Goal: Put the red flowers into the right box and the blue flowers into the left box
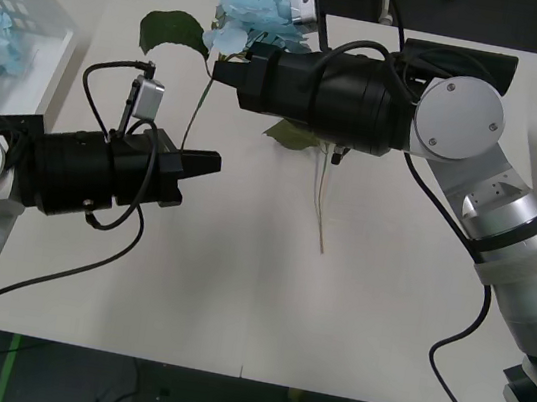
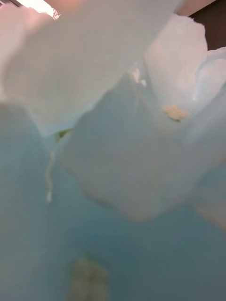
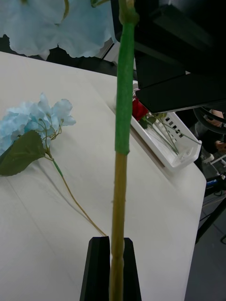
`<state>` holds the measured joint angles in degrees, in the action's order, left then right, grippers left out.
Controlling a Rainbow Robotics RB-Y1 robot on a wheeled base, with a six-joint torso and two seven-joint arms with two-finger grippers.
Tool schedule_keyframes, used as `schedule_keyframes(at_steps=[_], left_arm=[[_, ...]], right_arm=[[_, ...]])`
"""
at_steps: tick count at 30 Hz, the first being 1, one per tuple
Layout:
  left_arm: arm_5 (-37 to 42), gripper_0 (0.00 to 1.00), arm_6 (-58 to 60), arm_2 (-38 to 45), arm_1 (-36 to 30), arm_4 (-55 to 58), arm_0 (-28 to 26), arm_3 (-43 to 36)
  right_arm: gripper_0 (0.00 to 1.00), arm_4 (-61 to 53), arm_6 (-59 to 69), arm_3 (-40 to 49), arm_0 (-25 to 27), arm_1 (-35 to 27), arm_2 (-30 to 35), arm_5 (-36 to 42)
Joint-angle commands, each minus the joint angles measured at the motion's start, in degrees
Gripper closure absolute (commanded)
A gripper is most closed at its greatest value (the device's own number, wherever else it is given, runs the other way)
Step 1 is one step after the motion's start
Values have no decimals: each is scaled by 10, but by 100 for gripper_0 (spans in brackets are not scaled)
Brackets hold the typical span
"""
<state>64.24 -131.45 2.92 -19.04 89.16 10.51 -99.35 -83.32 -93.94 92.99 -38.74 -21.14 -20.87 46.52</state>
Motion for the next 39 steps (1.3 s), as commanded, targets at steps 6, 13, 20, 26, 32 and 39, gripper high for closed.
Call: schedule_keyframes(at_steps=[6,13,20,26,32,39], left_arm=[[-10,100,37,22,11,11,14,-17],[2,100,35,89,-1,24,2,-16],[41,100,52,188,-48,-17,19,-11],[48,100,59,262,-93,-55,74,92],[-8,100,55,311,-132,-151,123,201],[-39,100,64,377,-169,-343,144,225]], right_arm=[[14,-11,-18,8,-16,-6,0,2],[0,10,-15,7,-16,-20,14,3],[0,78,44,-5,-17,-44,36,57],[0,201,146,-19,-25,-45,57,143],[0,325,199,-20,-29,-43,55,219],[0,438,188,-67,-29,-8,51,252]])
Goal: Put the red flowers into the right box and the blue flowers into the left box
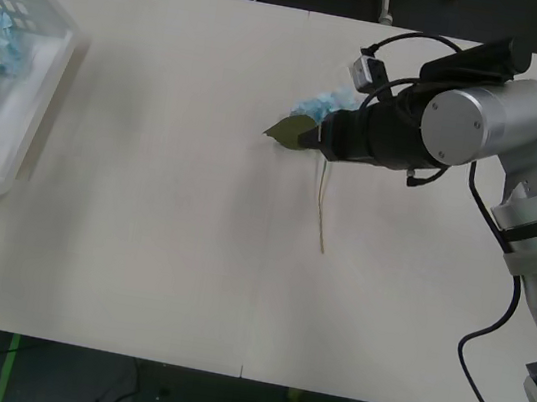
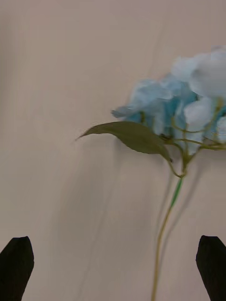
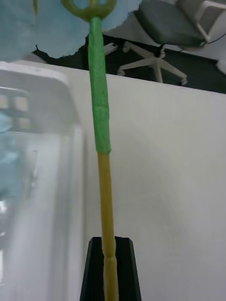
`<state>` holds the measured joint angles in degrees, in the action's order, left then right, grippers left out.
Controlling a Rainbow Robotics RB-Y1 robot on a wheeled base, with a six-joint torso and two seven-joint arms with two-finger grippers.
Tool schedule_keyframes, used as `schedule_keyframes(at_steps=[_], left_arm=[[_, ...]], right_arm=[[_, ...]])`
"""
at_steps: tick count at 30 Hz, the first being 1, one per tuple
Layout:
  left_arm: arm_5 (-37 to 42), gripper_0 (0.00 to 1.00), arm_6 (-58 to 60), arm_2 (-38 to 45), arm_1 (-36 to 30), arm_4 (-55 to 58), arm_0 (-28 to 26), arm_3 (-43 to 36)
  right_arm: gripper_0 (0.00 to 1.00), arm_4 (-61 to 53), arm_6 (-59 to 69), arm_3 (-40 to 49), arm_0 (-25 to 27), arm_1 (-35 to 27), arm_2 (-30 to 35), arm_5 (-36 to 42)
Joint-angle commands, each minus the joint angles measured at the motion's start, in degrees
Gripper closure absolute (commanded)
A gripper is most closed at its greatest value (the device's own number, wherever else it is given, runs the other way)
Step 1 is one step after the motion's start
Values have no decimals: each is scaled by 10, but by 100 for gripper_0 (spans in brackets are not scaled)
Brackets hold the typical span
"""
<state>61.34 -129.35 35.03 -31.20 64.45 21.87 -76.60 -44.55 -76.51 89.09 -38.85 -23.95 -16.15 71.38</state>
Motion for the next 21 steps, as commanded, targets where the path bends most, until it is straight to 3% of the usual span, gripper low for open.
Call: schedule_keyframes(at_steps=[1,8,21], left_arm=[[-10,100,45,63,-53,-122,33,-1],[-29,100,62,93,-100,-273,51,69],[-97,100,92,42,-105,-344,64,145]], right_arm=[[0,62,11,-35,-30,26,4,2],[0,145,3,-71,-30,70,4,0],[0,219,-19,-163,-30,139,2,-95]])
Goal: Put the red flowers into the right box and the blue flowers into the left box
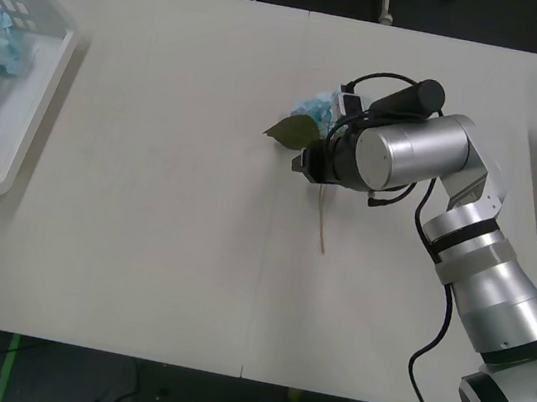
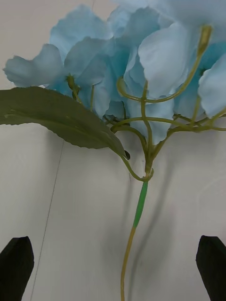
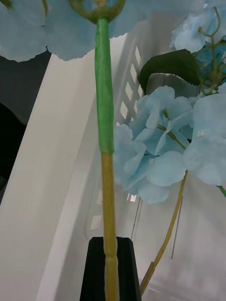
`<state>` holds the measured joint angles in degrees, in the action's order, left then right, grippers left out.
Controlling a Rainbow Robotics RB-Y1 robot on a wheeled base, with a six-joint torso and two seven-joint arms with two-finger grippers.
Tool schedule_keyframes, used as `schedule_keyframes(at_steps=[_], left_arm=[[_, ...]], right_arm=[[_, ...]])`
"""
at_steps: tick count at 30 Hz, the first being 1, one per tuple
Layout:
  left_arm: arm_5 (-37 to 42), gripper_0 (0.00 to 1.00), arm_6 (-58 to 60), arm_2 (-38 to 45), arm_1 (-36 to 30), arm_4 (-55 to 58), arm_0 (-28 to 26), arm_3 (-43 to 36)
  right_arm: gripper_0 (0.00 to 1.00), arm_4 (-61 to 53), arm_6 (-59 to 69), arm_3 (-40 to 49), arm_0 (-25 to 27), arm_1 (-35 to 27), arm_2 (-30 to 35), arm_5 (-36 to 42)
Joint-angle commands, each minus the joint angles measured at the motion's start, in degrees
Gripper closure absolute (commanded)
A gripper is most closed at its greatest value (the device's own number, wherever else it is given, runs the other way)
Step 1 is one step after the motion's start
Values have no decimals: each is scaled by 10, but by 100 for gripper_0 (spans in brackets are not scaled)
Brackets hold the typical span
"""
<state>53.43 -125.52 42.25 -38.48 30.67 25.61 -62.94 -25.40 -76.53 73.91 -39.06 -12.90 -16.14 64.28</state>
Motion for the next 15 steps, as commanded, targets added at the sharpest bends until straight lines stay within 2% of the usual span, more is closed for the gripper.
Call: schedule_keyframes(at_steps=[1,4,6,7,8,12,15], left_arm=[[-17,99,57,-38,-32,-3,26,10],[-17,74,66,-44,-32,8,24,11],[-17,51,69,-49,-32,19,24,12],[-17,36,70,-52,-32,28,24,12],[-17,26,70,-56,-32,39,24,12],[17,6,68,-59,-33,100,24,6],[53,5,67,-59,-40,139,23,-9]], right_arm=[[0,37,-19,-18,-28,33,2,-28],[0,55,-22,-24,-28,43,2,-30],[0,62,-25,-25,-28,45,2,-30],[0,64,-26,-27,-28,48,2,-30],[0,68,-28,-29,-28,51,1,-30],[0,84,-33,-40,-28,62,2,-30],[0,108,-36,-46,-28,69,1,-31]])
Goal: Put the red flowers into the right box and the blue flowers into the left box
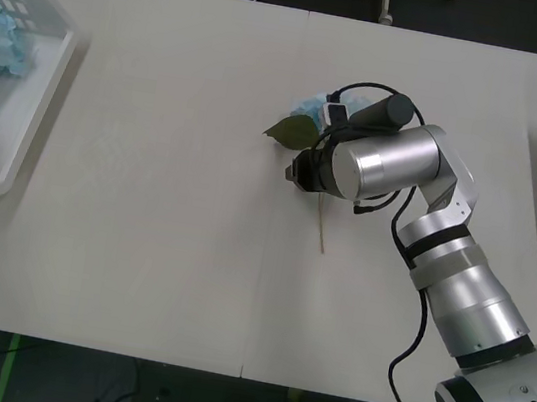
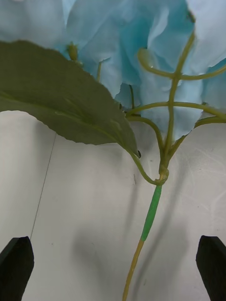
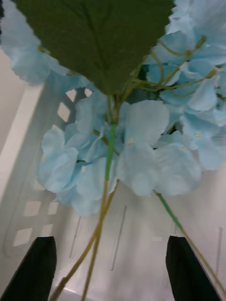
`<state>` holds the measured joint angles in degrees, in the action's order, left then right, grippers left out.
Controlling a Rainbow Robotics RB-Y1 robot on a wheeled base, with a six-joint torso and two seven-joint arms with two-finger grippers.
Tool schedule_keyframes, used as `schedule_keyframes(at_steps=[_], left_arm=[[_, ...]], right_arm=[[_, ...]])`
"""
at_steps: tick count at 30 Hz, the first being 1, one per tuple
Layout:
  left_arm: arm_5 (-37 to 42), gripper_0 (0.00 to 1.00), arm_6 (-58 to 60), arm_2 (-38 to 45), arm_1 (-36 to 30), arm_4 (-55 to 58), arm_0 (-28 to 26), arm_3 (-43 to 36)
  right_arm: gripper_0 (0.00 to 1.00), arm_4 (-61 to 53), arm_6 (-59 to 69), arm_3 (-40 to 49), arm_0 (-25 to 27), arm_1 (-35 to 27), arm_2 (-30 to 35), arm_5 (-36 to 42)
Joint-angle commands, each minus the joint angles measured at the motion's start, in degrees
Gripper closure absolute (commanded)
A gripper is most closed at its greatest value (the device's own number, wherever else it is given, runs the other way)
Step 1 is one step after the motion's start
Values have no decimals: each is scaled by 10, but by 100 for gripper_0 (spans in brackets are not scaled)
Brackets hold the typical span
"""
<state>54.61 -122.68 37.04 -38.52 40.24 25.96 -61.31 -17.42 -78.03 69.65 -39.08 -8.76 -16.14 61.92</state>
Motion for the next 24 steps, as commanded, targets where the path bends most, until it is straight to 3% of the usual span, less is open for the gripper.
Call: schedule_keyframes(at_steps=[1,3,7,9,18,20,22,23,24], left_arm=[[55,5,38,-6,-41,53,19,-34],[88,5,41,-1,-44,75,13,-58],[144,5,48,15,-44,166,-12,-111],[162,4,47,15,-44,219,-24,-123],[187,4,32,-61,-30,447,-50,-125],[182,4,14,-83,-20,480,-50,-126],[170,3,-20,-108,-1,513,-53,-126],[167,3,-34,-117,9,522,-54,-127],[164,4,-49,-125,19,529,-55,-130]], right_arm=[[0,32,-23,-7,-28,30,1,-8],[4,34,-25,-11,-28,33,-1,-17],[25,42,-29,-12,-28,35,-11,-21],[29,46,-31,-14,-28,36,-12,-21],[29,58,-39,-50,-28,41,-21,-56],[43,58,-39,-53,-28,43,-21,-58],[82,58,-39,-53,-28,43,-21,-57],[96,57,-38,-52,-28,44,-21,-56],[100,57,-39,-53,-28,43,-21,-56]])
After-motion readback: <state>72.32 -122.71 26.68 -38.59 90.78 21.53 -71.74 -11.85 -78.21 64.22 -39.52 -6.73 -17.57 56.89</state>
